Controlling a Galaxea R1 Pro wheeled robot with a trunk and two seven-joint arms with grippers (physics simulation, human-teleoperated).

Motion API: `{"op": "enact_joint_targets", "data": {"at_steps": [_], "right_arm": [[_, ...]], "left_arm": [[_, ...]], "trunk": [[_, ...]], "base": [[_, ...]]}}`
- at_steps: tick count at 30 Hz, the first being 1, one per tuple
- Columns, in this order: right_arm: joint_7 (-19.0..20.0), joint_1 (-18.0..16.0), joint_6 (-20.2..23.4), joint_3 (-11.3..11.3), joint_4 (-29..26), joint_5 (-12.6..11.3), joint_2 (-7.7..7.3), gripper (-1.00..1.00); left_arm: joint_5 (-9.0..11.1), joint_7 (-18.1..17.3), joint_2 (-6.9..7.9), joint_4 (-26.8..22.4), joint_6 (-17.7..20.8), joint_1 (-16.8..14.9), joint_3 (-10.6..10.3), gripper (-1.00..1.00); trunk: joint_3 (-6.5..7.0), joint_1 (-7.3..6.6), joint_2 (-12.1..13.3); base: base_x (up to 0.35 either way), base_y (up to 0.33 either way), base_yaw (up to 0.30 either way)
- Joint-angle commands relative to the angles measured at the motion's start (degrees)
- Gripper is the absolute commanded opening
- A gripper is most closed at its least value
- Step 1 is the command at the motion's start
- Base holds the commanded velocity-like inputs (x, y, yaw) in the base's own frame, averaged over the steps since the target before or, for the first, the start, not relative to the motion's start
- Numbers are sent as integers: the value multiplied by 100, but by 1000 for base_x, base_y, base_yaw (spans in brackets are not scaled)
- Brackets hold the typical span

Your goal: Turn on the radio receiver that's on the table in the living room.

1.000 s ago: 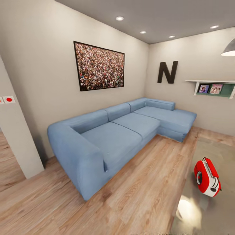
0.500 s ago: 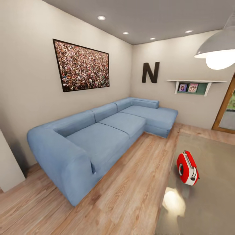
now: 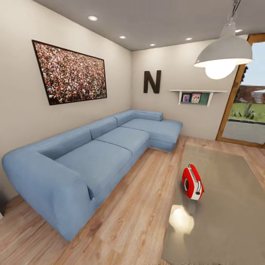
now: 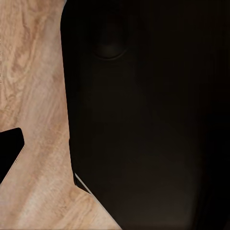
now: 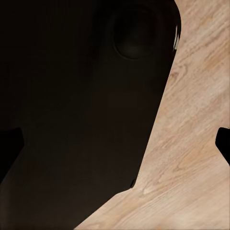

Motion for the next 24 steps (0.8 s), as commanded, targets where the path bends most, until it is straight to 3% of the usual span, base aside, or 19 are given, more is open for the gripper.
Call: {"op": "enact_joint_targets", "data": {"at_steps": [1,13,24], "right_arm": [[0,0,0,0,0,0,0,100],[0,0,0,-3,0,9,0,100],[0,0,3,2,0,26,0,100]], "left_arm": [[0,-1,2,0,0,0,0,100],[0,-2,-2,0,0,0,1,100],[0,-2,-3,0,3,0,0,100]], "trunk": [[0,0,0],[0,0,0],[0,0,0]], "base": [[0,0,-280],[1,0,-271],[228,123,-41]]}}
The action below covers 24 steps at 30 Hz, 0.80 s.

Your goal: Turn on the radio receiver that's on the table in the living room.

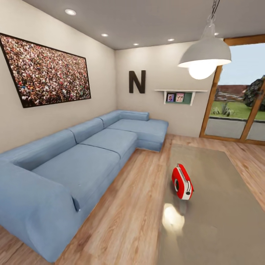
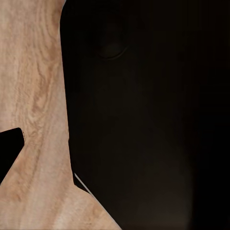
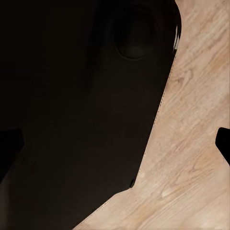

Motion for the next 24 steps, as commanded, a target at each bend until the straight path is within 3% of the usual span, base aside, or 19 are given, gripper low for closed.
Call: {"op": "enact_joint_targets", "data": {"at_steps": [1,13,24], "right_arm": [[0,0,-1,-1,0,0,0,100],[0,0,-3,-5,0,42,0,100],[0,0,-3,-6,0,45,0,100]], "left_arm": [[0,0,0,0,0,0,0,100],[0,0,0,1,-2,0,0,100],[0,0,0,0,-3,0,0,100]], "trunk": [[0,0,0],[0,0,0],[0,0,0]], "base": [[303,151,-2],[308,117,-13],[66,8,-246]]}}
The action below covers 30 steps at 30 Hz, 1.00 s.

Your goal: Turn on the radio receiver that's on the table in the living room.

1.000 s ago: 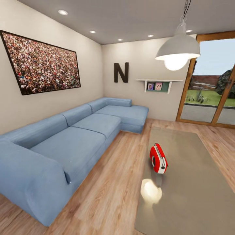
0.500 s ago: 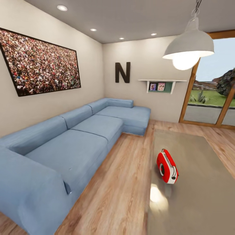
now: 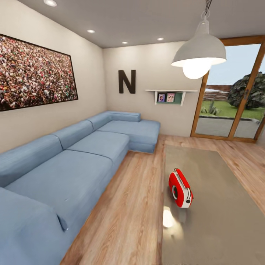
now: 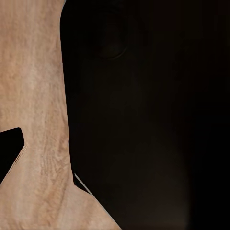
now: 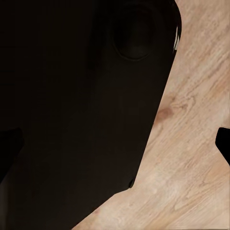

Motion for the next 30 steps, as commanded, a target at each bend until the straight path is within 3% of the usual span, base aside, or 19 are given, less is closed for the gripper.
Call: {"op": "enact_joint_targets", "data": {"at_steps": [1,25,30], "right_arm": [[0,0,0,0,0,0,0,100],[0,0,5,0,0,-14,0,100],[0,0,7,0,0,-22,0,100]], "left_arm": [[0,0,0,0,0,0,-3,100],[0,0,0,0,0,0,0,100],[0,0,0,0,0,0,-9,100]], "trunk": [[0,0,0],[0,0,0],[0,0,0]], "base": [[5,1,-279],[1,0,-281],[22,19,-135]]}}
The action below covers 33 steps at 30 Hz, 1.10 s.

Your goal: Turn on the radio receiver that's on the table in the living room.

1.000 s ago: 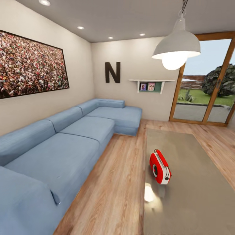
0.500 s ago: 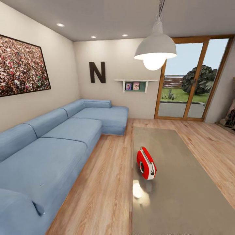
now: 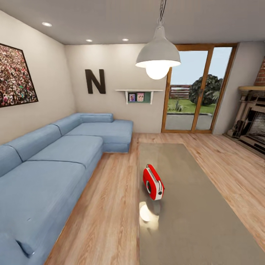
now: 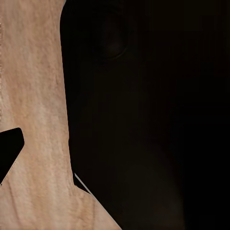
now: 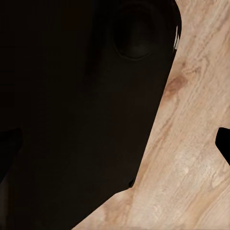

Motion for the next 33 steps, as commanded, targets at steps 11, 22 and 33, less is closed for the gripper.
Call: {"op": "enact_joint_targets", "data": {"at_steps": [11,22,33], "right_arm": [[0,0,1,0,0,-2,0,100],[0,0,-5,0,0,-9,0,100],[0,0,1,0,0,-21,0,100]], "left_arm": [[0,0,0,0,0,0,2,100],[0,0,0,1,0,0,-5,100],[0,0,0,0,0,0,-8,100]], "trunk": [[0,0,0],[0,0,0],[0,0,0]], "base": [[224,202,-6],[258,201,-7],[246,22,-238]]}}
